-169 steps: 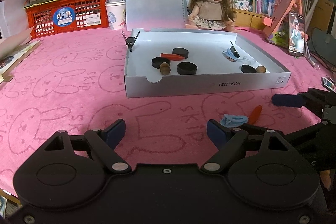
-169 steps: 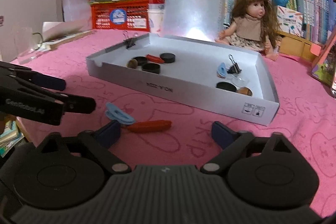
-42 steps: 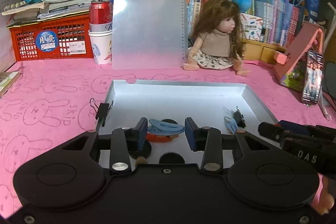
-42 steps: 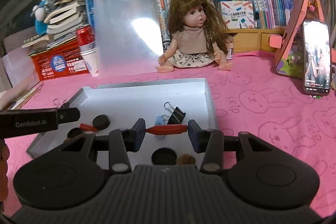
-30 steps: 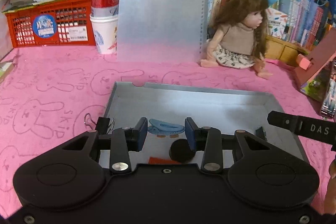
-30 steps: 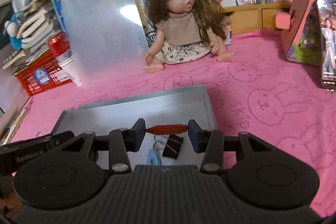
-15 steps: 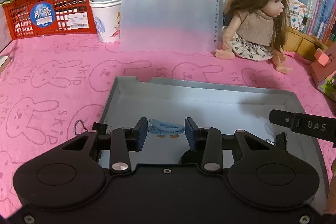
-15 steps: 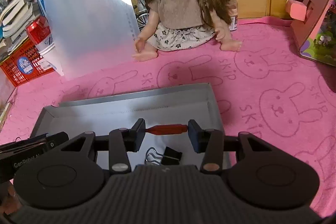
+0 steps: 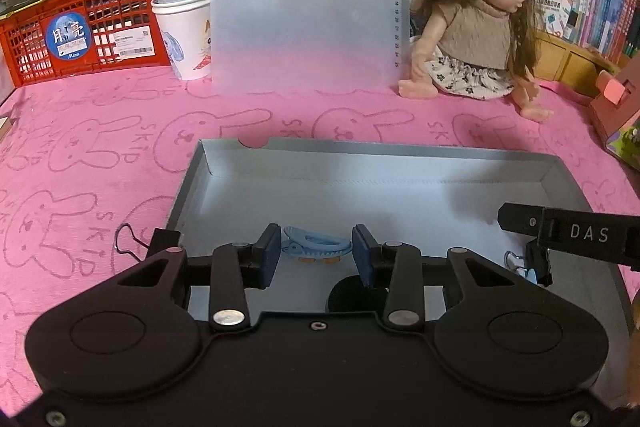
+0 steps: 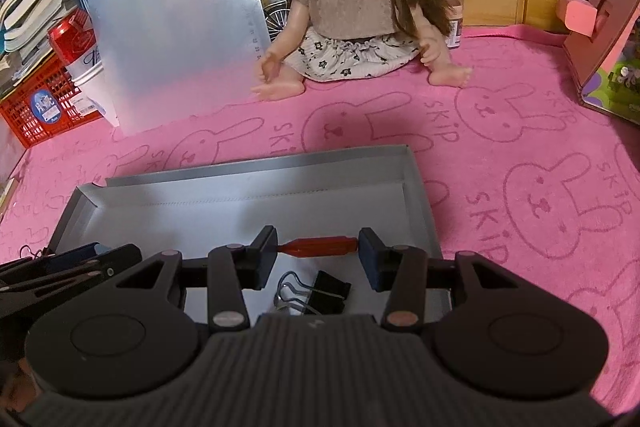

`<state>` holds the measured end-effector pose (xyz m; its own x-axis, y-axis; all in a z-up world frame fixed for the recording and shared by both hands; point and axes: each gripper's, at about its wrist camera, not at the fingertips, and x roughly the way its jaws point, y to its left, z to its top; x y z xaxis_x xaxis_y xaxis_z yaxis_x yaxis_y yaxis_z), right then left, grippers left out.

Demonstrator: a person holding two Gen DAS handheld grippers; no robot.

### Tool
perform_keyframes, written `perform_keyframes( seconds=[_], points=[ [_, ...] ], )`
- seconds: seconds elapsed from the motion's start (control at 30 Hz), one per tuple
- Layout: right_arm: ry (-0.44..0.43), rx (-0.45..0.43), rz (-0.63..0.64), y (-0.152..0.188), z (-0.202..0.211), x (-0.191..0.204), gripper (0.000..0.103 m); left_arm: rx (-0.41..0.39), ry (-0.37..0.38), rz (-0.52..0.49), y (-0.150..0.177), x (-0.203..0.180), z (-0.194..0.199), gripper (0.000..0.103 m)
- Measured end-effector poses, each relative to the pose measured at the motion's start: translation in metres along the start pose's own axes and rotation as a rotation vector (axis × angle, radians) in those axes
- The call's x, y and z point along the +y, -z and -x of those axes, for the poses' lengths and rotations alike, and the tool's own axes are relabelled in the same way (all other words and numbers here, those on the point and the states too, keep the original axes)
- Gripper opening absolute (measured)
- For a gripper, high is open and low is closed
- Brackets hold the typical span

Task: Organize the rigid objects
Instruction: 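Open both tools to drop the clip and screwdriver into the tray, then withdraw both open tools from the tray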

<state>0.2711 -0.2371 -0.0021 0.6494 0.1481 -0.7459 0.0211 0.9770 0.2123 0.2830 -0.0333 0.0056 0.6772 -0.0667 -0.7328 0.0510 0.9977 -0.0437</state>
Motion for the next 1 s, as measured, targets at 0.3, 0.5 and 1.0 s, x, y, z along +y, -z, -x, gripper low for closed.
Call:
perform_keyframes(
  seconds=[0.3, 0.5, 1.0],
  points=[
    [-0.007, -0.045, 0.024, 0.005, 0.012, 0.002, 0.066, -0.025, -0.006, -0.012, 0.002, 0.0, 0.011, 0.057],
    [-0.011, -0.096, 0.044, 0.009, 0.029, 0.006, 0.074, -0.079, -0.015, -0.042, 0.002, 0.0, 0.03, 0.07],
    [0.012, -0.217, 0.084, 0.023, 0.071, 0.017, 0.087, -0.14, 0.016, -0.044, 0.014, 0.003, 0.071, 0.076]
  ],
)
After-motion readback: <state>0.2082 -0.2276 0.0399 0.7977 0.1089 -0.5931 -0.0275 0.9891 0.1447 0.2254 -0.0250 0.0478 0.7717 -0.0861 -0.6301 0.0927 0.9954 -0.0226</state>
